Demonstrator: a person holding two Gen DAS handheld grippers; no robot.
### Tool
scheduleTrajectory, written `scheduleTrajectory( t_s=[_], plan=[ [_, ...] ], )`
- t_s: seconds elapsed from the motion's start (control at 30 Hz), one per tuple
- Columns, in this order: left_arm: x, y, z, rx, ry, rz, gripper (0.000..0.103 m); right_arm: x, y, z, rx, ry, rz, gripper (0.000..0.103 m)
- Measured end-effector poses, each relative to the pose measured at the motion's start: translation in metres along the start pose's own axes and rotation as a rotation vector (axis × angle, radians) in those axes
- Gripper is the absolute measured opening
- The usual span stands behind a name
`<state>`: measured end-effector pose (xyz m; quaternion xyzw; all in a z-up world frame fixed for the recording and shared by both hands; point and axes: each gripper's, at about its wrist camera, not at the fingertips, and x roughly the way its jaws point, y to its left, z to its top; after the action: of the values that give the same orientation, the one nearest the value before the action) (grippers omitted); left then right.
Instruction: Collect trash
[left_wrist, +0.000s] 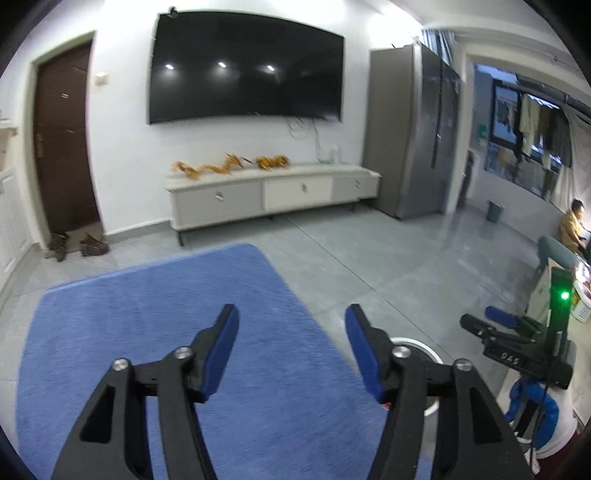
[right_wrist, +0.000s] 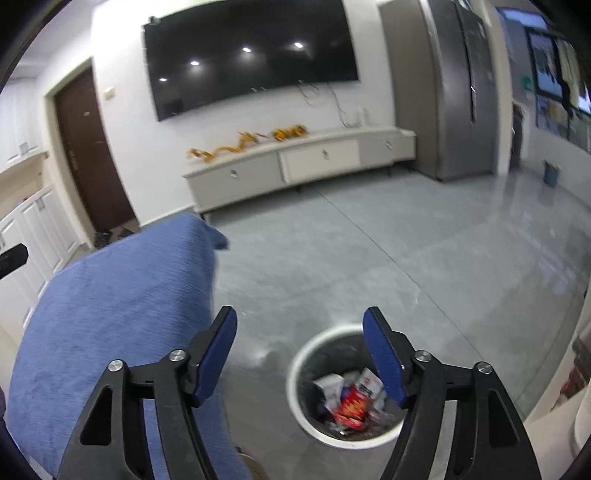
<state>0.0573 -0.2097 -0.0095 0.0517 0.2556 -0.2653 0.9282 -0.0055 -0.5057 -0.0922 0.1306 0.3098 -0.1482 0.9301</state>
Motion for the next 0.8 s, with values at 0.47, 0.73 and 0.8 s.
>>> scheduleTrajectory(
  t_s=[0.47,0.73,0.8],
  plan=[
    [-0.087,0.08,-0.024,-0.07,-0.165,0.25,0.086,-0.063,0.128,0.019,-0.174,-0.175,0.099,0.092],
    [-0.121,0.1,-0.032,-0.122,-0.272,0.345,0.103,-0.077,0.171,0.013,-0.228,-0.226,0.124,0.097],
    [-0.122,0.102,-0.032,-0.135,-0.273,0.346,0.103,-0.078,0.177,0.012,-0.231,-0.237,0.124,0.099]
  ],
)
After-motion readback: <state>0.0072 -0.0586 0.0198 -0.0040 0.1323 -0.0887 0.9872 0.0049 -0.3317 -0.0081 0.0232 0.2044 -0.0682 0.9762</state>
